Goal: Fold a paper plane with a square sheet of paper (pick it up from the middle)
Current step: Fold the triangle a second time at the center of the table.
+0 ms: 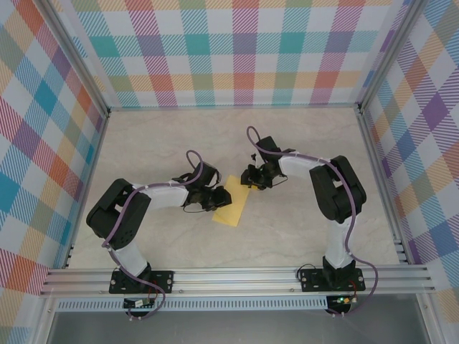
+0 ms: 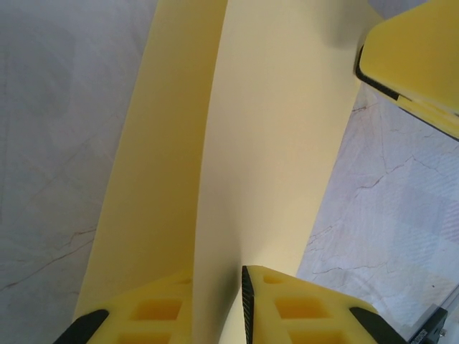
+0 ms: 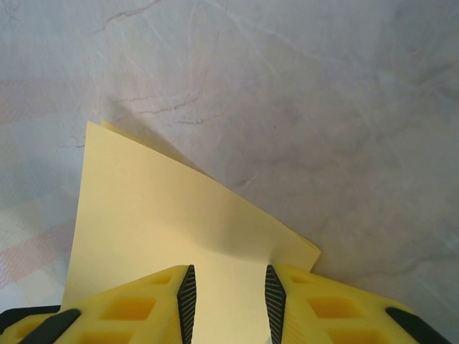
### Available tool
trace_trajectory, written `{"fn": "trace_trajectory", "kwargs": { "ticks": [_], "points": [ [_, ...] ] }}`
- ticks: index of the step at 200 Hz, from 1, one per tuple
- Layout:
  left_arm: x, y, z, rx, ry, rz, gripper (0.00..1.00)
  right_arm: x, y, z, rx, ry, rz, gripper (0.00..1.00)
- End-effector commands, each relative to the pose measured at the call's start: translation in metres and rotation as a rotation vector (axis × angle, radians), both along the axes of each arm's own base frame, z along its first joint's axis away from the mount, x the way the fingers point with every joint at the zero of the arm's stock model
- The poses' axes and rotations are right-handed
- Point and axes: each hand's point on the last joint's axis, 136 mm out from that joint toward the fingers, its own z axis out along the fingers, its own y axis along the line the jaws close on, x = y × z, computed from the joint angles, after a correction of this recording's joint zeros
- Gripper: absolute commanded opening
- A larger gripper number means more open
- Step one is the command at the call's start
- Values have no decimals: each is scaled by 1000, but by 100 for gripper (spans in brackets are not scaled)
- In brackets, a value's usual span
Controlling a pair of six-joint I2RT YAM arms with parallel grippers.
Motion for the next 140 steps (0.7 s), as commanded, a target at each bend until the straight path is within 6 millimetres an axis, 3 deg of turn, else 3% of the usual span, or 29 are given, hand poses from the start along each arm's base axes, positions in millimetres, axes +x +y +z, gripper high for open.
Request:
{"fn": "trace_trajectory", "kwargs": {
  "ticks": [1, 76, 108, 140],
  "points": [
    [-2, 9, -9, 34, 34, 25, 21, -12, 8, 12, 59, 14, 24, 32],
    [1, 12, -4, 46, 41, 75, 13, -21, 11, 29, 85, -32, 41, 30],
    [8, 14, 1, 22, 24, 145, 3, -19, 10, 33, 81, -50, 24, 30],
    [19, 24, 9, 21, -27, 258, 2, -15, 11, 39, 89, -71, 14, 30]
  ]
}}
